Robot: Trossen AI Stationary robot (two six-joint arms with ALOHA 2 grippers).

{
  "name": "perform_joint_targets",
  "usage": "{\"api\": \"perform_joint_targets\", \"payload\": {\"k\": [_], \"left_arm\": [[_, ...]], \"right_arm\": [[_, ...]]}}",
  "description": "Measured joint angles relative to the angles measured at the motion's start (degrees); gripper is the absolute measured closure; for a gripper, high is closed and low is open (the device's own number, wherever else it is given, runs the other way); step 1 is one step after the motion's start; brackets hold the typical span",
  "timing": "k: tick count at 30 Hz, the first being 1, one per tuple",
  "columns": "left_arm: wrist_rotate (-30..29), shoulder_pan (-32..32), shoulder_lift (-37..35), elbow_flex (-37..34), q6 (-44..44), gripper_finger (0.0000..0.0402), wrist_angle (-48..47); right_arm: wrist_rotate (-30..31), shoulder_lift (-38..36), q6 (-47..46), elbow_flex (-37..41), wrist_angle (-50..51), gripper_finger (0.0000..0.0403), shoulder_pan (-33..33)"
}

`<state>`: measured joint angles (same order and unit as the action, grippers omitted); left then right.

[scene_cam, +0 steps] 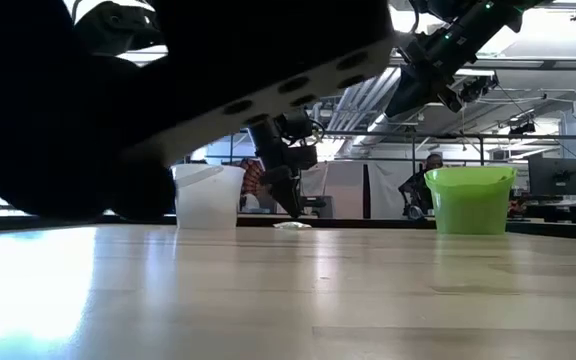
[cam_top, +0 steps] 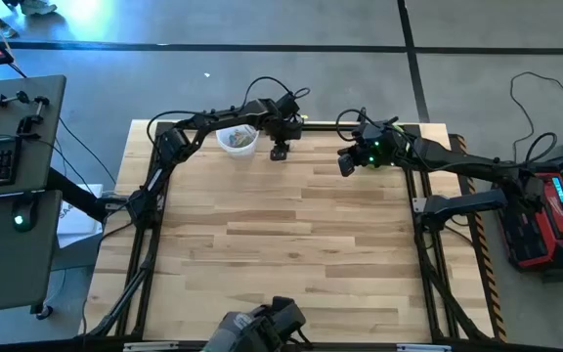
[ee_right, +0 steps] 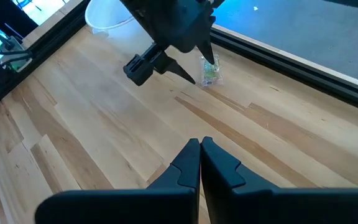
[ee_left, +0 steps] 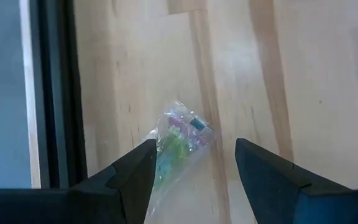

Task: Sort candy by brand, put in halloween buckets
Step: Put the green gummy into the white bucket

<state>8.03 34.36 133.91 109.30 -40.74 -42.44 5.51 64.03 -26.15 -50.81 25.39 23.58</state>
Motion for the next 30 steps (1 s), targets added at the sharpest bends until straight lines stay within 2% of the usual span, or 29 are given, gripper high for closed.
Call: {"api": "perform_joint_targets", "payload": {"k": [4,13,16,26,30], "left_arm": [[2.6,0.3,0.4,0.0,-4.6,0.0192,-0.2],[7.3,2.1,0.9,0.0,-8.0,0.0192,-0.1],[6.5,2.9,1.7,0.0,-8.9,0.0192,0.8],[9.9,4.0,2.3,-0.1,-10.1,0.0194,1.3],[9.3,4.2,2.3,-0.1,-11.6,0.0216,1.3]], "right_arm": [[-0.1,0.0,-0.9,0.0,0.0,0.0403,0.0],[-1.6,0.0,-1.8,0.0,0.0,0.0403,0.0],[-2.3,0.0,-2.1,0.0,0.0,0.0403,0.0],[-2.7,0.0,-2.0,0.0,0.0,0.0403,0.0],[-2.7,0.0,-1.9,0.0,0.0,0.0403,0.0]]}}
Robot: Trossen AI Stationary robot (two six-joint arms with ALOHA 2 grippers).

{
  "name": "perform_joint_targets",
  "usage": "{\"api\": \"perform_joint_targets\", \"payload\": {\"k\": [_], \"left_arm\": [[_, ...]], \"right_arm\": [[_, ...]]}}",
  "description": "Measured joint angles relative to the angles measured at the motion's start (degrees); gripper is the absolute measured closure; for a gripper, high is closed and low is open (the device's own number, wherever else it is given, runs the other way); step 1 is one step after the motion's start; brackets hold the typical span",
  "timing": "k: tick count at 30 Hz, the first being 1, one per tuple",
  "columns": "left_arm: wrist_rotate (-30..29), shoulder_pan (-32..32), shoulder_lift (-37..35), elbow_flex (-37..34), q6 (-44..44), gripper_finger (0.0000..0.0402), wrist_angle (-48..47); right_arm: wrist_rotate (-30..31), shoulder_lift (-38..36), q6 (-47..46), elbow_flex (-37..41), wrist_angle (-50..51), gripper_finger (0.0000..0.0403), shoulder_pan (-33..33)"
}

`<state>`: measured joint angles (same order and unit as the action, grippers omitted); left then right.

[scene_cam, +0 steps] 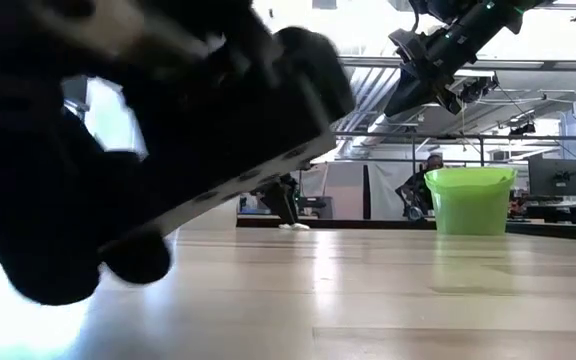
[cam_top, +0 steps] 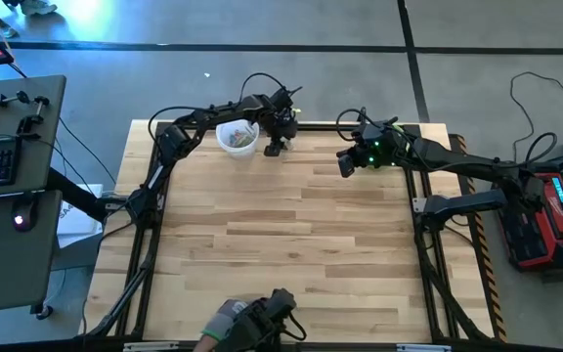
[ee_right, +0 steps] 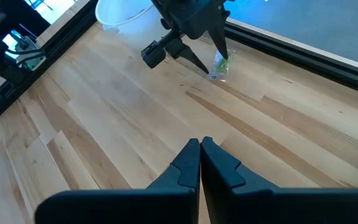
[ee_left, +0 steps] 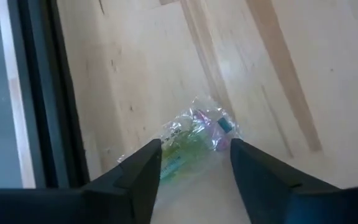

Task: Sort candy by brand, put in halloween buckets
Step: Put the green gummy into the white bucket

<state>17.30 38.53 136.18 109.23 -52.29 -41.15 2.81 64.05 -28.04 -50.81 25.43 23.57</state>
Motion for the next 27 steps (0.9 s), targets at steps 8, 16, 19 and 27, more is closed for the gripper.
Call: {"api": "perform_joint_targets", "payload": {"k": [8,16,19,27], "left_arm": [[-2.1,0.1,0.5,-1.7,-0.9,0.0303,2.0],[-4.3,-0.5,0.4,-1.7,-0.9,0.0372,2.9],[-5.8,-0.9,-0.2,-1.8,-0.3,0.0389,3.8],[-6.3,-1.7,-3.0,-0.4,4.6,0.0399,5.4]], "right_arm": [[0.0,0.0,0.0,0.0,0.0,0.0403,0.0],[0.0,0.0,0.3,0.0,0.0,0.0403,0.0],[0.0,0.0,1.1,0.0,0.0,0.0403,0.0],[0.6,0.0,1.8,0.0,0.0,0.0403,0.0]]}}
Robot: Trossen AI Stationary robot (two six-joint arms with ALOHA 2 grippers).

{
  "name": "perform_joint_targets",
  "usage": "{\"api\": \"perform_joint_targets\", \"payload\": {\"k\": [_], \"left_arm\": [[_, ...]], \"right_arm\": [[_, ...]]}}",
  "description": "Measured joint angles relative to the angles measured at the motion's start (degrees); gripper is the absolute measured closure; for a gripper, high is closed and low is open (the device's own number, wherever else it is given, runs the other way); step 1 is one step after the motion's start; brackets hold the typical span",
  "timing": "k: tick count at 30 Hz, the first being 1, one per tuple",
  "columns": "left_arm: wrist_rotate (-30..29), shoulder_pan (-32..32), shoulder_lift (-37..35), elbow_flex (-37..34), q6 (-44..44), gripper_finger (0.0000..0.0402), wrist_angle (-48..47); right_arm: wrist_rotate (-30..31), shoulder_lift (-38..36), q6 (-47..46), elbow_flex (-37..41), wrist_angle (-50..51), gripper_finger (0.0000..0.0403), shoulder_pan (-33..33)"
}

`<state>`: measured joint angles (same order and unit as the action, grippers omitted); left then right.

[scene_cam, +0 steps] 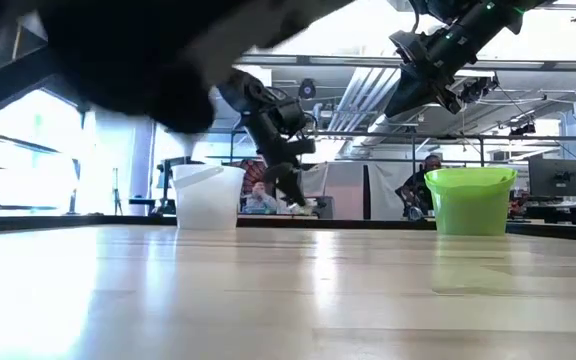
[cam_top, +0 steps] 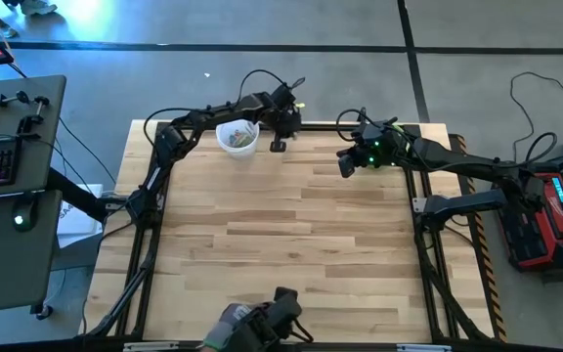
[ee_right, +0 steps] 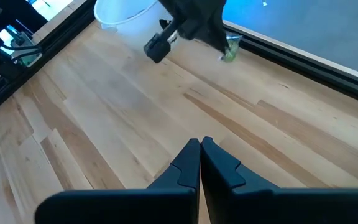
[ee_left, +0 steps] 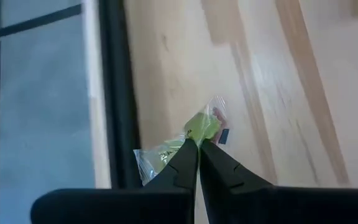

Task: Sort candy by brand, put in halloween buckets
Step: Put the green gummy into the white bucket

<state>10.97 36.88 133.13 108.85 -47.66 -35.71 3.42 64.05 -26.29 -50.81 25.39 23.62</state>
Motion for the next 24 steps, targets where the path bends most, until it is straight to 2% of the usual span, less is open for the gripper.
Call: {"api": "perform_joint_targets", "payload": {"k": [9,15,24], "left_arm": [[0.7,-2.5,-5.6,3.1,7.6,0.0399,-2.1],[4.6,-1.9,-10.5,3.1,16.1,0.0399,-5.9],[3.1,0.1,-15.6,2.9,20.7,0.0399,-15.3]], "right_arm": [[3.0,0.0,2.8,0.0,-0.8,0.0403,0.0],[4.4,0.0,3.9,0.0,-2.2,0.0403,0.4],[4.4,0.0,3.3,0.0,-2.1,0.0403,2.7]]}}
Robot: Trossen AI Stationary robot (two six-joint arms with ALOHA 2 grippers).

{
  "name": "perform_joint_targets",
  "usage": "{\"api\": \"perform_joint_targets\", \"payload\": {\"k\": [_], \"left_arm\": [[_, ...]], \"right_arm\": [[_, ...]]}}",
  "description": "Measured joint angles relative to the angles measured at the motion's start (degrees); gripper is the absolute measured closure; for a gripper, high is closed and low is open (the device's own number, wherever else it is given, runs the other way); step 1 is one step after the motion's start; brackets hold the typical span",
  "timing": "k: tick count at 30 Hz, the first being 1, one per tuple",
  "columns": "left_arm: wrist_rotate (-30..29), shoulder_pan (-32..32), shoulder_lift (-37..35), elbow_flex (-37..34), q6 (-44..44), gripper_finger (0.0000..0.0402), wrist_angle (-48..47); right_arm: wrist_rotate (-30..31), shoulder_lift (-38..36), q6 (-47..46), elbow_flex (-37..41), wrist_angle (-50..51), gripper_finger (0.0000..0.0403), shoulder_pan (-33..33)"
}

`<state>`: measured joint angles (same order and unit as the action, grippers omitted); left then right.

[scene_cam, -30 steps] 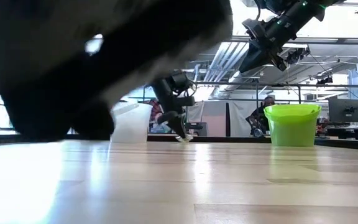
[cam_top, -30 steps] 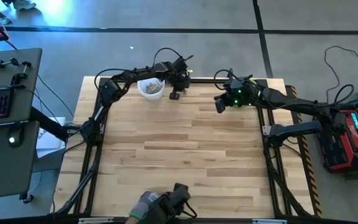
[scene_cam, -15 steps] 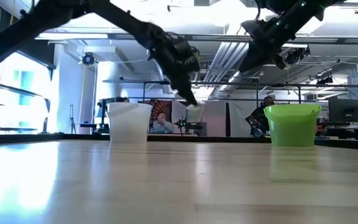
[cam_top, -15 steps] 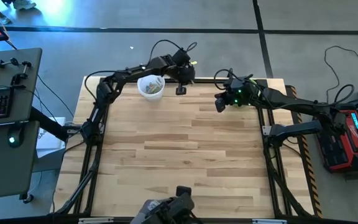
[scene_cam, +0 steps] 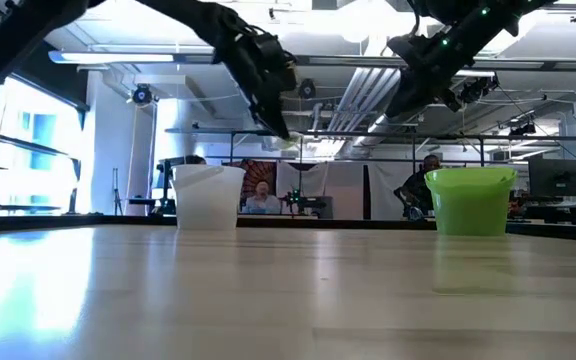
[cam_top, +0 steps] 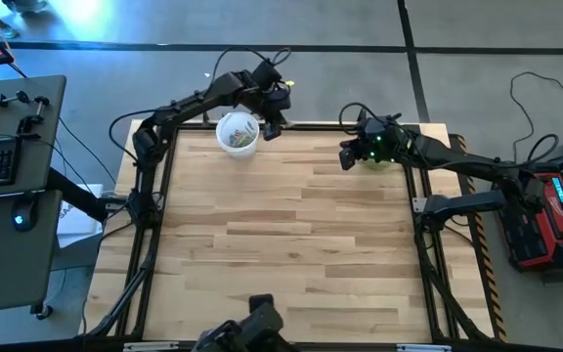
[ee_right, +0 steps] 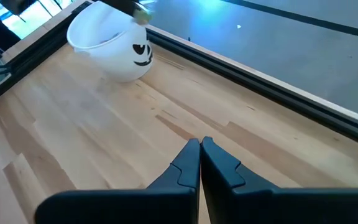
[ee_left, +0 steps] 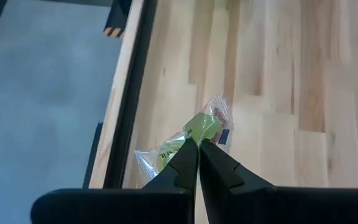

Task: Sort candy by brand, put in halloween buckets
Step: Put the green gummy into the white bucket

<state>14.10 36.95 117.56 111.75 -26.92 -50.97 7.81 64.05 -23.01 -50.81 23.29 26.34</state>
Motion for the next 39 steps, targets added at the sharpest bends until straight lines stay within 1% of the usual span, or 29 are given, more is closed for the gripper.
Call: {"api": "perform_joint_targets", "payload": {"k": [3,5,10,13,15,18,24,30,36,39], "left_arm": [[-0.9,1.0,-3.0,-3.2,2.2,0.0399,0.0],[-0.9,1.8,-6.1,-7.1,4.3,0.0399,0.8],[-4.1,2.9,-16.2,-21.0,8.2,0.0399,6.1],[-5.9,3.7,-21.7,-29.7,12.8,0.0399,10.8],[-7.0,4.4,-24.2,-34.3,16.8,0.0399,13.6],[-9.6,5.2,-25.5,-38.8,22.3,0.0399,16.4],[-16.3,6.4,-23.9,-41.7,29.6,0.0399,18.9],[-18.7,8.4,-21.6,-41.6,29.8,0.0399,20.3],[-16.5,10.1,-19.5,-41.7,29.8,0.0398,20.9],[-16.5,10.0,-18.6,-41.7,29.8,0.0388,21.1]], "right_arm": [[0.0,0.0,1.0,0.0,0.0,0.0403,0.5],[0.0,0.0,1.0,0.0,0.0,0.0403,0.8],[-0.4,0.0,-1.2,0.0,0.0,0.0403,1.7],[-1.0,0.0,-2.0,0.0,0.0,0.0403,1.9],[-1.0,0.0,-1.9,0.0,-0.1,0.0403,2.1],[-1.3,0.0,-1.5,0.0,-0.4,0.0403,2.6],[-3.2,0.0,-3.0,-0.1,-0.7,0.0403,5.8],[-3.5,0.0,-4.0,-1.8,0.0,0.0403,8.3],[-3.5,0.0,-3.8,-4.0,2.3,0.0403,9.8],[-3.7,0.0,-6.3,-4.5,7.1,0.0403,11.5]]}}
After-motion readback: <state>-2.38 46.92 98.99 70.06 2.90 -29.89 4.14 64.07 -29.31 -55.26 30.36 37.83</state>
